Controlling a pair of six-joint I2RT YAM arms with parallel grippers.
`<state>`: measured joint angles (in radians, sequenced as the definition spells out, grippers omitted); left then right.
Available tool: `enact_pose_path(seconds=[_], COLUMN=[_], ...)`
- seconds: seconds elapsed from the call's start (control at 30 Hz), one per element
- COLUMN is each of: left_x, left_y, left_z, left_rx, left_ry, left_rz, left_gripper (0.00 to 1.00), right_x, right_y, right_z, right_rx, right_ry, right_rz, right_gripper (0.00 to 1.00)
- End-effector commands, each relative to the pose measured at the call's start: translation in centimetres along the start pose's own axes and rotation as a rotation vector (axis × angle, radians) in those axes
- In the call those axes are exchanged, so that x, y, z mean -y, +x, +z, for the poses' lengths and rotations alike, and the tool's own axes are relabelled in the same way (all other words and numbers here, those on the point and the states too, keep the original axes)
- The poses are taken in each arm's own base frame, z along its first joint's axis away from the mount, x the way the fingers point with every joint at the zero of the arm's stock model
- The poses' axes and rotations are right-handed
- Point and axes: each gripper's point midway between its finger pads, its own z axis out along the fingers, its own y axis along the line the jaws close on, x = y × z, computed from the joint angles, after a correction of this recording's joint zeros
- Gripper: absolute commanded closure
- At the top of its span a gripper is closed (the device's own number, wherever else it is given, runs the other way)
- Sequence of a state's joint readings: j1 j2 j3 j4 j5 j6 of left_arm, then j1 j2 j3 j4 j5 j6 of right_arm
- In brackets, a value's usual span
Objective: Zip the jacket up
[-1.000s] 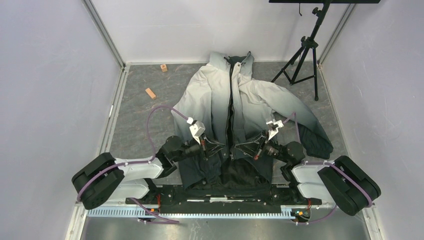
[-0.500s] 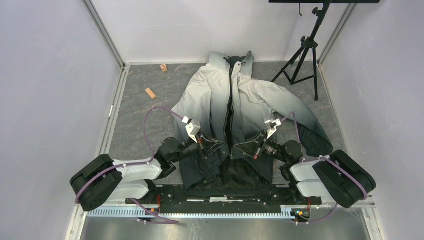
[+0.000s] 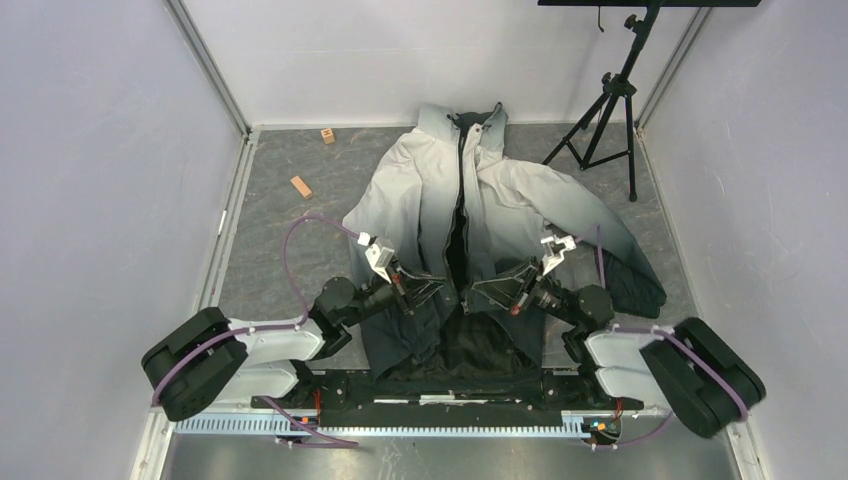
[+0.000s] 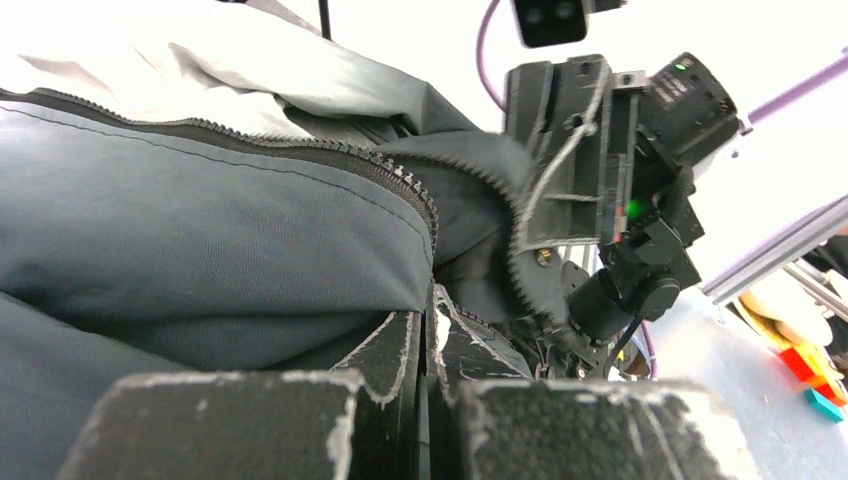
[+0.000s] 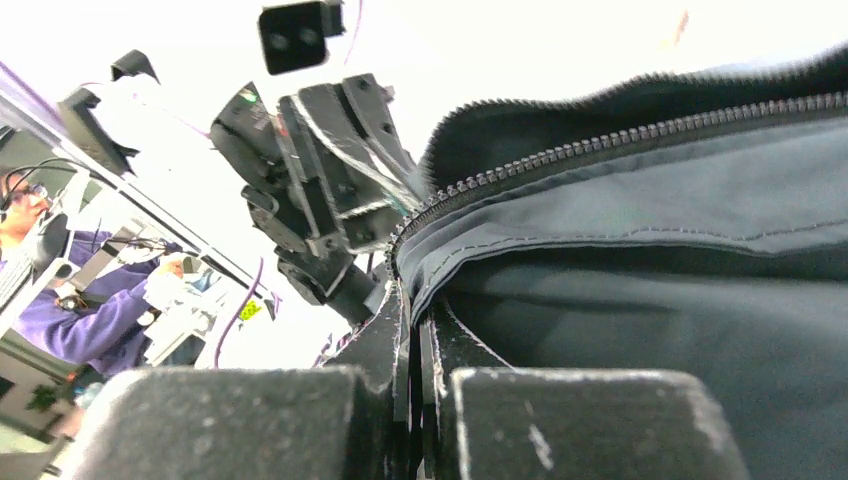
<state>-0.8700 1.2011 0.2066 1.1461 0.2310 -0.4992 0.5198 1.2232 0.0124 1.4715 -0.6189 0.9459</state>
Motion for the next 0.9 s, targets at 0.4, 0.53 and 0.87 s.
enact_pose_path(seconds=[0.4,0.53,0.87], left_x=[1.9,2.0,1.9], left_y=[-6.0,-6.3,-6.1], left_z=[-0.3,-0.2,0.0], left_rx=[0.251,0.260,0.258], left_ry=[0.039,0.042,0.045], left_rz=[-0.091,-0.097,-0.113], left_gripper=[0.98,0.98,0.98], right_x=[-2.4,-2.8,-3.2], right_y=[2.5,1.9,0.9], right_z=[-5.4,-5.1,-4.7], right_rx=[0.062,0.079,0.113], right_ry=[-0.046,-0.062,-0.080], right_rz=[-0.093,-0.090,-0.112], right_gripper=[1.00,1.00,1.00])
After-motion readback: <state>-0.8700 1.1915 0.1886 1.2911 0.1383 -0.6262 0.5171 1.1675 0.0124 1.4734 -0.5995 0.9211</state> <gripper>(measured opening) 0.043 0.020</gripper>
